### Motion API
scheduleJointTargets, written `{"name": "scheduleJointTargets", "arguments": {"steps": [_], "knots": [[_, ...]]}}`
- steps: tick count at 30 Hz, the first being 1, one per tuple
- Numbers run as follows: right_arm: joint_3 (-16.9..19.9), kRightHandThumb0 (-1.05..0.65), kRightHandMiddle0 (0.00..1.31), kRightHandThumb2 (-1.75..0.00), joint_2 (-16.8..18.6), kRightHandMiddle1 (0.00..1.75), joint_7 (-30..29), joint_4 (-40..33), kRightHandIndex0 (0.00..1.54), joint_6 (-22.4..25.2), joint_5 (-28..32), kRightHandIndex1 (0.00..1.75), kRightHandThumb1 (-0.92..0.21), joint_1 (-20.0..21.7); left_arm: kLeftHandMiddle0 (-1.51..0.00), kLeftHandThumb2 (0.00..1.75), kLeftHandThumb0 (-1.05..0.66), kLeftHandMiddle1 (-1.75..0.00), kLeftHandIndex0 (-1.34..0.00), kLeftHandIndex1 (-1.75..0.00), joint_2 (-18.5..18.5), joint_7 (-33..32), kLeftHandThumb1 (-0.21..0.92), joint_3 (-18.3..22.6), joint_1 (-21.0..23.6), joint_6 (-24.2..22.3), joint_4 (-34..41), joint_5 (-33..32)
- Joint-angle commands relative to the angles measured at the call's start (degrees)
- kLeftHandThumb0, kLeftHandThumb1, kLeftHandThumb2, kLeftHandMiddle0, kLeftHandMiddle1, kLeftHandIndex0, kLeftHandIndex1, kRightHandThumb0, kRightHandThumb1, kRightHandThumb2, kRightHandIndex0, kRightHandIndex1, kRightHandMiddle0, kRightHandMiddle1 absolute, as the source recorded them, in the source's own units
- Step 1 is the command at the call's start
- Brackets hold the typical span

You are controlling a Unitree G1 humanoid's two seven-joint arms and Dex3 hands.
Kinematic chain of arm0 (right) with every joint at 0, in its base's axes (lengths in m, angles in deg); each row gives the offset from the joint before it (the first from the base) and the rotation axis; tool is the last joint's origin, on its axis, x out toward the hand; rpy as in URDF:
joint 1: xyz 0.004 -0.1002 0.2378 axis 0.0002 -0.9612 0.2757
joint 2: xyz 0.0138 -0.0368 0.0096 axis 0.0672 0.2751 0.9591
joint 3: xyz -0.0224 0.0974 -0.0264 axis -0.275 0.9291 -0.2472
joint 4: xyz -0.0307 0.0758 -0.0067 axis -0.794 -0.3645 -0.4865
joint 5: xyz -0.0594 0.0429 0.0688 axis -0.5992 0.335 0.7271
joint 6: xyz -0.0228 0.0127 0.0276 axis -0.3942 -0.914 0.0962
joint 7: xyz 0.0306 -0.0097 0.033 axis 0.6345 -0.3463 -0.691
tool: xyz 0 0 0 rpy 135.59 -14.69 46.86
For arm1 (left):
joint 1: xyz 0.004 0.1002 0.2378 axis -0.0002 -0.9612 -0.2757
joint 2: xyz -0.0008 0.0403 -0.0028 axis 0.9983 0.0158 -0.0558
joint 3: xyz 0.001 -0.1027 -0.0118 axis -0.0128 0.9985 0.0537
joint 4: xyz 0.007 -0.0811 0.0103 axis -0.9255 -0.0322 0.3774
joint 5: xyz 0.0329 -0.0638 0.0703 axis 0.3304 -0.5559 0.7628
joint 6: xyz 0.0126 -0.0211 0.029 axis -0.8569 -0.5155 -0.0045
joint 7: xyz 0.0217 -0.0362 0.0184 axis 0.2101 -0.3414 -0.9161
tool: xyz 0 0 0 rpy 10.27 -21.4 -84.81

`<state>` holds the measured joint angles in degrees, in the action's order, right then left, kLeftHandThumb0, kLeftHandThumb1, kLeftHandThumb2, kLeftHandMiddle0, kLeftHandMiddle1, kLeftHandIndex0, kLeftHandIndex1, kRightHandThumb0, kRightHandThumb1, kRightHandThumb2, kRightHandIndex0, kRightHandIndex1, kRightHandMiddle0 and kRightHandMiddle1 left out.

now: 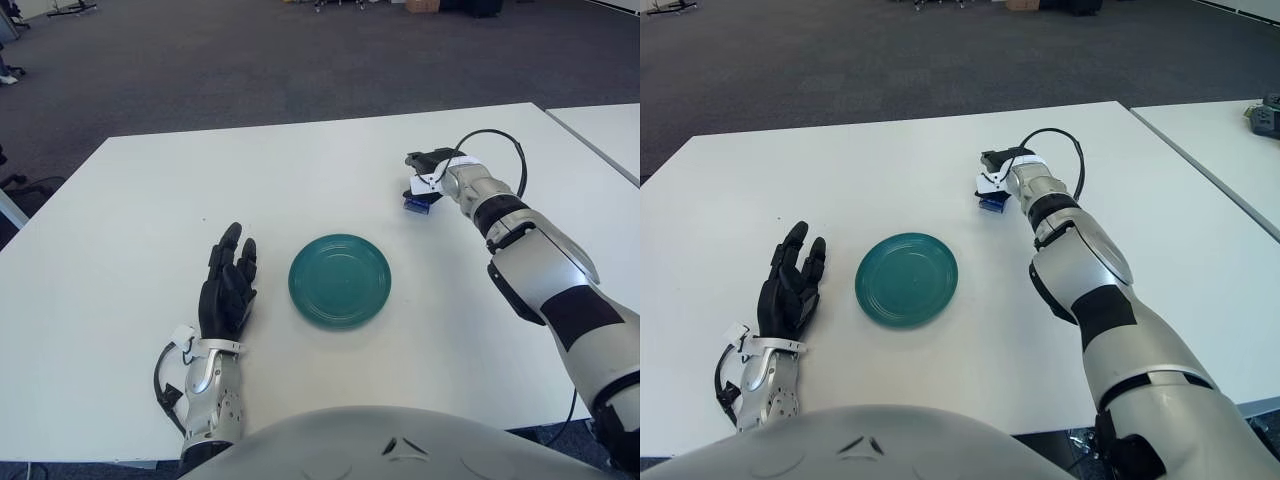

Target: Put the gum into the plate.

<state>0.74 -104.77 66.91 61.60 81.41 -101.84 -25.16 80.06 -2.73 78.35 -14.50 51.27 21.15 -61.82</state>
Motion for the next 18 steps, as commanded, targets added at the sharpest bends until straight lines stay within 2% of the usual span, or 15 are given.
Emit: {"name": "scheduleJointTargets", "arguments": {"steps": [1, 18], "knots": [[-0.7, -1.05, 0.0, -0.93, 0.1, 0.0, 0.7, 0.5, 0.0, 0.7, -0.4, 0.0, -0.92, -1.0, -0.15, 0.81, -0.97, 0.0, 0.0, -0.54, -1.7, 0.6, 0.92, 0.2, -3.6, -0.5, -2.9, -0.7], [-2.6, -1.05, 0.0, -0.95, 0.5, 0.0, 2.1, 0.8, 0.0, 0.8, -0.7, 0.0, -0.92, -3.2, -0.17, 0.82, -0.98, -0.01, 0.0, -0.53, -2.4, 1.3, 0.92, -0.2, -3.9, -0.8, -2.4, -1.3]]}}
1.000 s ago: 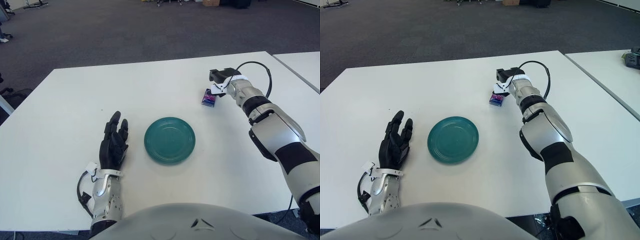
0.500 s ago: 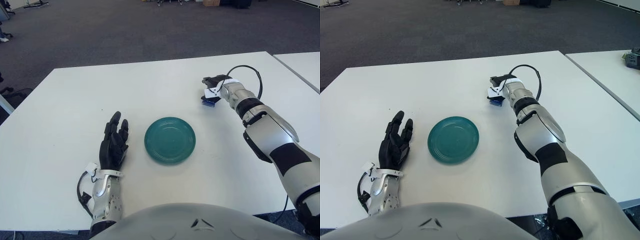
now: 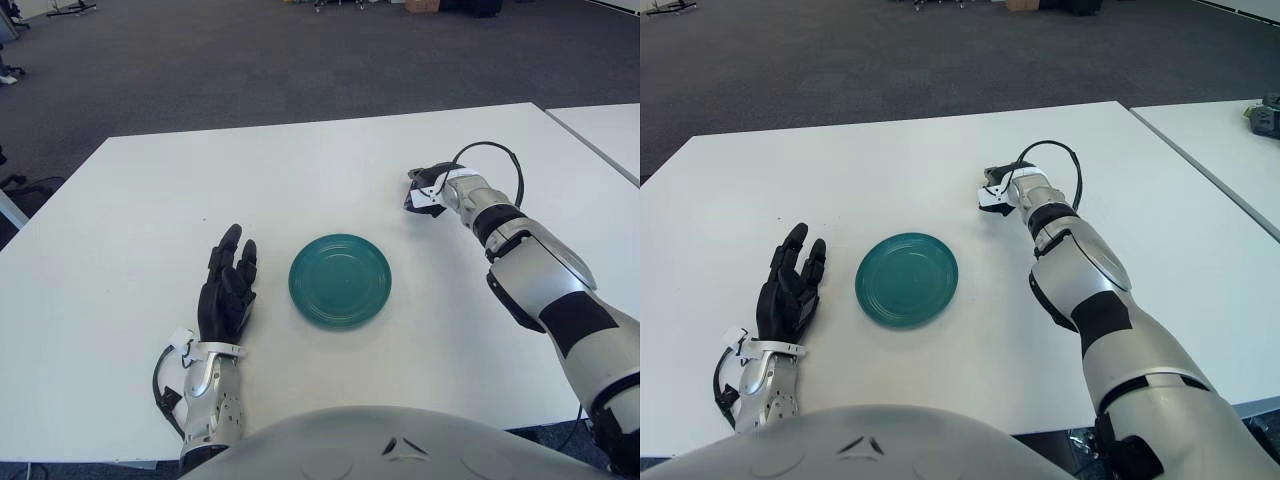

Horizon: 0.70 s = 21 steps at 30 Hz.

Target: Put the gum into the plate.

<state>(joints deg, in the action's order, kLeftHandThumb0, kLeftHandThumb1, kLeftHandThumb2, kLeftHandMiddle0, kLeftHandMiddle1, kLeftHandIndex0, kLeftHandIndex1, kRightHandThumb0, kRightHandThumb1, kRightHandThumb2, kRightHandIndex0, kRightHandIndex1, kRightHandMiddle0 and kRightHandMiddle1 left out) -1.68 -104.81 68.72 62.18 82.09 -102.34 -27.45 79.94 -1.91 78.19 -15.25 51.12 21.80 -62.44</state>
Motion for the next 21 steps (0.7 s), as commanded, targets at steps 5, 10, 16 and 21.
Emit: {"name": "scheduleJointTargets", "arguments": {"steps": [5, 10, 16, 21], "knots": [[-0.2, -1.05, 0.0, -0.95, 0.6, 0.0, 0.2, 0.5, 0.0, 0.4, 0.0, 0.0, -0.92, -2.5, -0.16, 0.83, -0.98, 0.0, 0.0, -0.52, -2.2, 0.4, 0.92, -0.2, -3.2, -1.0, -2.9, -1.0], [-0.2, -1.05, 0.0, -0.95, 0.3, 0.0, -0.1, 0.7, 0.0, 0.4, -0.1, 0.0, -0.92, -3.9, -0.17, 0.83, -0.98, 0.0, 0.0, -0.52, -2.4, 0.3, 0.92, -0.3, -3.4, -1.2, -2.6, -1.3], [-0.3, -1.05, 0.0, -0.94, 0.1, 0.0, -0.8, 0.9, 0.0, 0.7, -0.2, 0.0, -0.92, -5.5, -0.17, 0.83, -0.99, -0.01, 0.0, -0.54, -2.3, 0.6, 0.92, 0.0, -3.5, -1.4, -2.5, -2.2], [-0.2, -1.05, 0.0, -0.93, 0.1, 0.0, -1.3, 1.0, 0.0, 1.2, -0.1, 0.0, -0.92, -6.3, -0.17, 0.82, -0.99, 0.0, 0.0, -0.52, -1.9, 1.3, 0.92, 0.0, -3.5, -0.7, -2.9, -2.2]]}}
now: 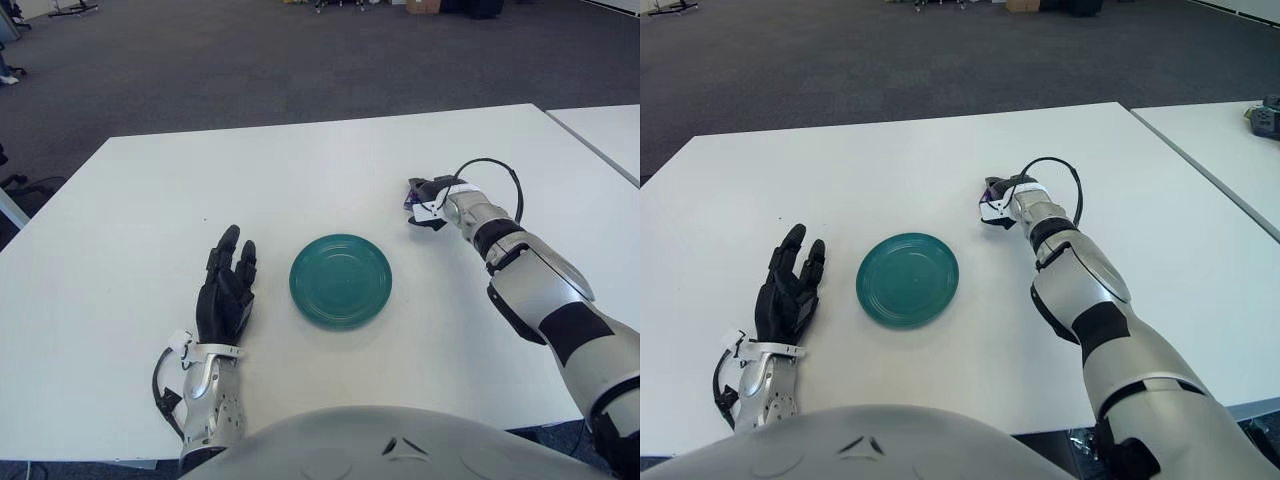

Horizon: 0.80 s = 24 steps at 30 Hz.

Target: Put the gum into the plate.

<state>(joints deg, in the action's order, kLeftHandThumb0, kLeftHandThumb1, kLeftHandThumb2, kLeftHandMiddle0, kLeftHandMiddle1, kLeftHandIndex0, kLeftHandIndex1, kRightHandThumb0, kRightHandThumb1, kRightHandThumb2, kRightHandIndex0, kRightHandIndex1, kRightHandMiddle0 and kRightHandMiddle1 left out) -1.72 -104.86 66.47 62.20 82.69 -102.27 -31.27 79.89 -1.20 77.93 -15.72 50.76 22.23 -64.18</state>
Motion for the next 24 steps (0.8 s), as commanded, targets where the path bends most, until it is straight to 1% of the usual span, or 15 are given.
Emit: {"name": "scheduleJointTargets", "arguments": {"steps": [1, 12, 24], "knots": [[-0.1, -1.05, 0.0, -0.94, 0.2, 0.0, 0.9, 0.9, 0.0, 0.6, -0.1, 0.0, -0.92, -2.7, -0.16, 0.82, -1.0, 0.0, 0.0, -0.52, -1.9, 0.6, 0.92, 0.2, -3.1, -0.3, -3.3, -0.4], [0.0, -1.05, 0.0, -0.98, -0.2, 0.0, -0.6, 0.9, 0.0, 0.6, -0.1, 0.0, -0.92, -3.9, -0.16, 0.81, -1.0, 0.0, 0.0, -0.54, -1.8, 0.8, 0.92, 0.3, -3.5, 0.4, -3.2, 0.4], [-0.6, -1.05, 0.0, -1.01, -2.5, 0.0, -2.9, -0.5, 0.0, -1.7, -0.2, 0.0, -0.92, -5.7, -0.17, 0.82, -0.99, 0.0, 0.0, -0.54, -1.9, 0.2, 0.92, 0.1, -3.7, 1.1, -3.0, 2.0]]}}
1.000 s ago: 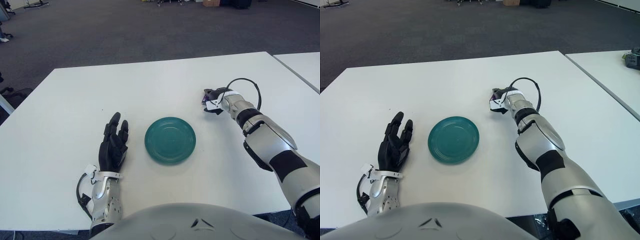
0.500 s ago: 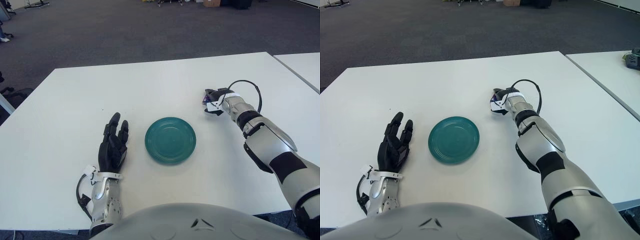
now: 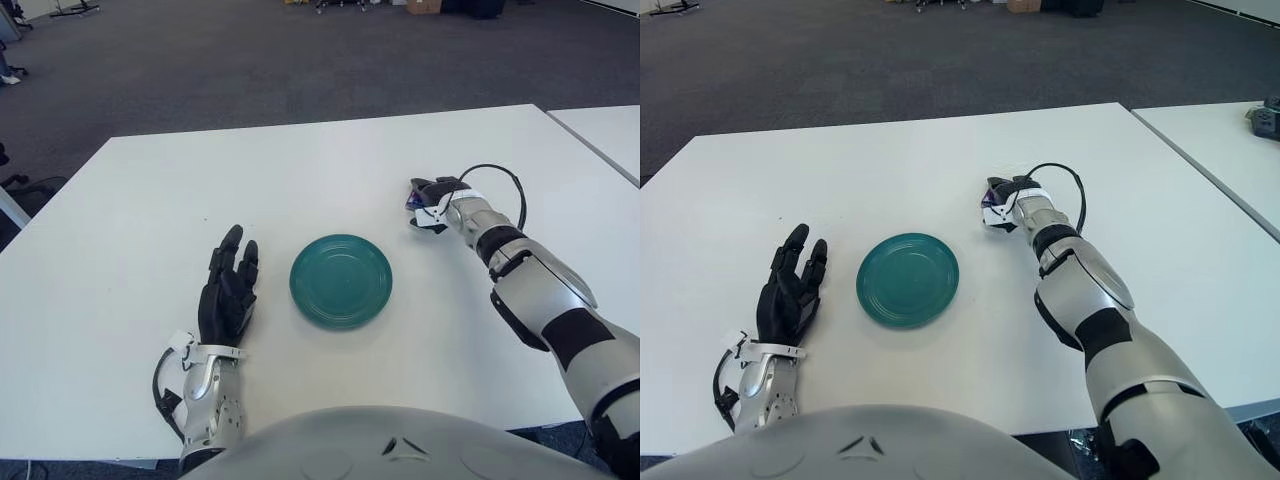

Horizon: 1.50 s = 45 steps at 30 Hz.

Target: Put the gum into the plate.

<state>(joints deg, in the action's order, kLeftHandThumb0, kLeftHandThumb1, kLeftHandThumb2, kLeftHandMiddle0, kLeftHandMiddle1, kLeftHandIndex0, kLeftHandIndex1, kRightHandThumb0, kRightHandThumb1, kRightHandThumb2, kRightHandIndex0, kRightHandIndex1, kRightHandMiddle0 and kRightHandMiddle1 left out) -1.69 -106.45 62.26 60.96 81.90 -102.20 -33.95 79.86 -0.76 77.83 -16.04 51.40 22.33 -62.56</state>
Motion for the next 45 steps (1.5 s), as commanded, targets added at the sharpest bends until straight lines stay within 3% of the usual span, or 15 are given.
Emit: {"name": "scheduleJointTargets", "arguments": {"steps": [1, 7, 11, 21, 45], "knots": [[-0.6, -1.05, 0.0, -1.01, -1.0, 0.0, 1.2, 0.6, 0.0, -1.1, -0.2, 0.0, -0.92, -3.1, -0.17, 0.82, -0.98, 0.0, 0.0, -0.54, -1.8, -0.2, 0.92, 0.2, -3.4, 0.5, -3.0, 0.4], [-0.9, -1.05, 0.0, -1.01, -2.0, 0.0, 0.3, -0.5, 0.01, -3.0, -0.3, 0.0, -0.92, -4.6, -0.18, 0.83, -0.97, -0.01, 0.0, -0.55, -1.7, -0.8, 0.92, 0.1, -3.4, -0.1, -2.9, 0.9], [-0.2, -1.05, 0.0, -1.0, -5.5, 0.0, -0.9, -5.2, 0.01, -8.7, 0.9, 0.01, -0.92, -8.1, -0.18, 0.82, -0.97, -0.01, 0.0, -0.56, -1.7, 0.0, 0.92, 0.2, -3.2, -1.1, -2.9, -0.4], [1.4, -1.05, 0.01, -1.0, -11.1, 0.01, -6.9, -14.2, 0.03, -15.9, 2.6, 0.01, -0.92, -16.0, -0.2, 0.82, -0.95, -0.01, 0.0, -0.57, -1.4, -0.3, 0.92, 0.3, -2.8, -1.1, -3.2, 0.1], [6.3, -1.05, 0.04, -0.93, -18.5, 0.04, -7.8, -35.1, 0.07, -16.6, 3.1, 0.01, -0.92, -28.2, -0.22, 0.81, -0.96, -0.01, 0.0, -0.61, -1.2, -1.0, 0.92, 0.4, -1.7, -1.2, -3.8, 1.6]]}}
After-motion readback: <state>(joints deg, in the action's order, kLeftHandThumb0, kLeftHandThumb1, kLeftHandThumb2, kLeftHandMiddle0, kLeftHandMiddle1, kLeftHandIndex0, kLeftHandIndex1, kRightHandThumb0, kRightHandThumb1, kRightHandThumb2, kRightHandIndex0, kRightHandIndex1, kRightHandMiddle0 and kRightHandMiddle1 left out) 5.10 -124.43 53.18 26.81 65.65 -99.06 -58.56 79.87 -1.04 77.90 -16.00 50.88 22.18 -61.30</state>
